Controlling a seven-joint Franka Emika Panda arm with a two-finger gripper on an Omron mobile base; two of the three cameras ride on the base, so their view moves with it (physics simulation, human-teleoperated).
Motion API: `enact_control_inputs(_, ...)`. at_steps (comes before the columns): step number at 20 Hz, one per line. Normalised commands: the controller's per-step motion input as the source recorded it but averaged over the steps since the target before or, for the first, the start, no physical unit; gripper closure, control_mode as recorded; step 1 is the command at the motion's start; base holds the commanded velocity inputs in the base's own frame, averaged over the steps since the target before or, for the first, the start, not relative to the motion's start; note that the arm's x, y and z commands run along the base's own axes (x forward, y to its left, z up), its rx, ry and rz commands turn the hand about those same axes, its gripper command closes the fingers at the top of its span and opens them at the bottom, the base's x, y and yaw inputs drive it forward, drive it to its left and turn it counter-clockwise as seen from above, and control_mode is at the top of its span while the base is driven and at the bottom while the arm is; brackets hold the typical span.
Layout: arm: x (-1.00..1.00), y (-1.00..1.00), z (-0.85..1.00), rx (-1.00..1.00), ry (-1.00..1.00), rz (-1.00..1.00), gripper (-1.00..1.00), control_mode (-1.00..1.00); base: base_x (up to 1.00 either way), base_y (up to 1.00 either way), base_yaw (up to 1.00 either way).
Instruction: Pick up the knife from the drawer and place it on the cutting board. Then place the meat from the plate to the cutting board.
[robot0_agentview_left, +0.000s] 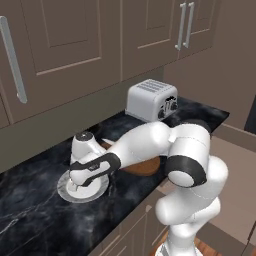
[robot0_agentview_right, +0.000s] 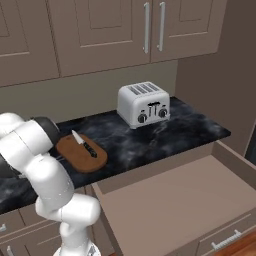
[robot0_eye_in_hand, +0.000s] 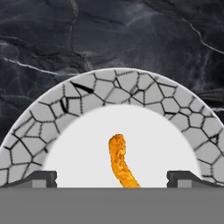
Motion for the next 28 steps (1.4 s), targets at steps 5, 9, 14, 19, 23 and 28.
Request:
enact_control_inputs(5,0.01,0.0,-0.26,-0.02,0.01,0.0,-1.0,-1.0,0.0,0.0,0.0)
enact_control_inputs(9,0.06,0.0,-0.11,-0.01,0.0,0.0,-1.0,-1.0,0.0,0.0,0.0)
enact_control_inputs(14,0.09,0.0,-0.11,-0.01,0.0,0.0,-1.0,-1.0,0.0,0.0,0.0)
enact_control_inputs(19,0.12,0.0,-0.16,-0.01,0.0,0.0,-1.0,-1.0,0.0,0.0,0.0)
enact_control_inputs(23,0.13,0.0,-0.13,0.0,0.0,0.0,-1.0,-1.0,0.0,0.0,0.0)
enact_control_inputs(28,0.25,0.05,-0.07,0.0,0.01,0.0,-1.0,-1.0,0.0,0.0,0.0)
